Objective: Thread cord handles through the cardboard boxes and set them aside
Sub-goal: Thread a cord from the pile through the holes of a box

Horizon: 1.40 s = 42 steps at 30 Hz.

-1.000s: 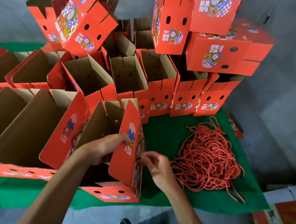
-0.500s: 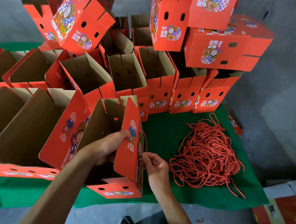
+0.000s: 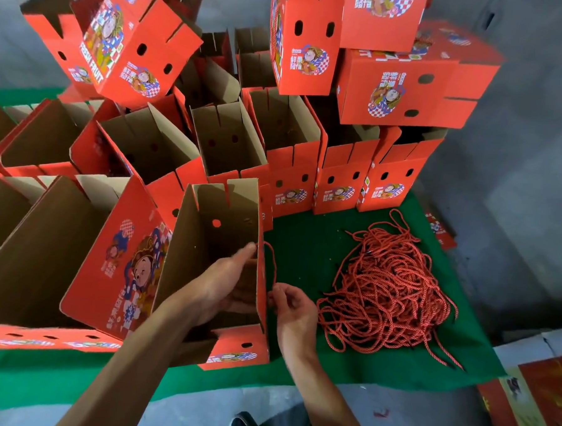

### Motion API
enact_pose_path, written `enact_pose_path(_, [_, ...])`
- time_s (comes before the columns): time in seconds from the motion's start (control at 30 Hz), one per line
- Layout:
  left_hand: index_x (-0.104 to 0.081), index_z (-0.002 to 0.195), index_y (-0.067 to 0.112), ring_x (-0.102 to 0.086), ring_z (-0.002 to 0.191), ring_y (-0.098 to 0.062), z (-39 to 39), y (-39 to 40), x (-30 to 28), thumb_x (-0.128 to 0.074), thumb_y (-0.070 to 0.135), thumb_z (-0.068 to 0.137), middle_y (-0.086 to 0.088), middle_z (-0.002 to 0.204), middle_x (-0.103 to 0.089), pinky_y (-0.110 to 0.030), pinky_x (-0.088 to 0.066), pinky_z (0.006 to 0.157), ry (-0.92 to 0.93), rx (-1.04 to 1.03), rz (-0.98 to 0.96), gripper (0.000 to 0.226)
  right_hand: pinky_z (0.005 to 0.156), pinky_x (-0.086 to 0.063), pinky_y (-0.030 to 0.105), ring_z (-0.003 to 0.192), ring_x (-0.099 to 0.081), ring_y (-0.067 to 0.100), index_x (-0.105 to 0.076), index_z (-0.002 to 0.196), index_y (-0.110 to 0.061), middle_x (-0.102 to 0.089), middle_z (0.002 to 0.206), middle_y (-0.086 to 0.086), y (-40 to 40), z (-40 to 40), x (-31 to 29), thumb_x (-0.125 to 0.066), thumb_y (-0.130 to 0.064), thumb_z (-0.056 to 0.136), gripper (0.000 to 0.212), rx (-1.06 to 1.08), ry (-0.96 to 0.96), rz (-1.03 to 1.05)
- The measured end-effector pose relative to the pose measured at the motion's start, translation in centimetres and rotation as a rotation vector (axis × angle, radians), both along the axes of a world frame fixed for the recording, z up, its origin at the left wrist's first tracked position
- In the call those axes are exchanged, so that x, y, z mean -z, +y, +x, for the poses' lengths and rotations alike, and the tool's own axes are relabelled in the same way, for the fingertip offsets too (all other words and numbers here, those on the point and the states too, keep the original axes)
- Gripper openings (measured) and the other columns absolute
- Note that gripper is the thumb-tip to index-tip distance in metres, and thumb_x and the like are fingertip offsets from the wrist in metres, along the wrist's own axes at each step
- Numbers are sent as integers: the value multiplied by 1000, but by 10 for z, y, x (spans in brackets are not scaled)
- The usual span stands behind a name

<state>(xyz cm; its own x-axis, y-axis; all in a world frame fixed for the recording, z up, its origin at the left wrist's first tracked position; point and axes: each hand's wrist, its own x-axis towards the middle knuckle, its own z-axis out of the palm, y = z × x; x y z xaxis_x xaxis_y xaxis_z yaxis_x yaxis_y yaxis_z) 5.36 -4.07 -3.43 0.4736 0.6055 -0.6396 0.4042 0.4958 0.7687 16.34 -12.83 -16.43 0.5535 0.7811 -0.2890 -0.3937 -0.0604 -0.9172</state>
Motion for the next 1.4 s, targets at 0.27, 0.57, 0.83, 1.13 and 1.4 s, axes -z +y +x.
enact_pose_path(0.27, [-72, 81, 15, -74, 73, -4, 3, -15, 22, -65, 17, 99, 0, 78, -75, -12, -54, 57, 225, 139, 364, 19, 66, -62, 36, 75, -75, 27, -78, 95, -9, -78, 87, 10, -2, 8, -5, -71, -20, 97, 13, -126, -79, 16])
enact_pose_path(0.57, [-66, 105, 8, -75, 93, -24, 5, -11, 27, -61, 19, 102, -14, 102, -74, -43, -63, 84, 397, 171, 371, 12, 94, -55, 33, 102, -67, 12, -76, 110, -23, -71, 109, -3, 8, 57, 29, -65, -26, 101, 15, -263, -546, -152])
enact_pose_path(0.83, [-63, 132, 23, -67, 110, -14, -23, -11, -11, -46, 13, 106, 3, 122, -69, -32, -57, 95, 475, 259, 969, 33, 91, -50, 36, 108, -60, 30, -65, 116, -6, -56, 125, 12, 25, 117, 79, -54, -5, 98, 21, -448, -1185, -743])
enact_pose_path(1.13, [-69, 128, 33, -25, 153, -10, -100, 42, -65, -60, -3, 90, 10, 158, -42, -34, -24, 125, 671, 497, 1372, 53, 75, -55, 37, 95, -67, 23, -66, 102, -16, -66, 103, 3, 51, 94, 51, -54, -13, 97, 14, -369, -1410, -576])
enact_pose_path(1.4, [-74, 110, 46, -11, 155, -3, -100, 59, -52, -64, 45, 95, 23, 154, -43, -40, 2, 128, 739, 687, 1436, 18, 79, -55, 36, 85, -69, 18, -74, 98, -16, -73, 90, -2, 69, 94, -14, -69, -17, 97, 4, -117, -940, -150])
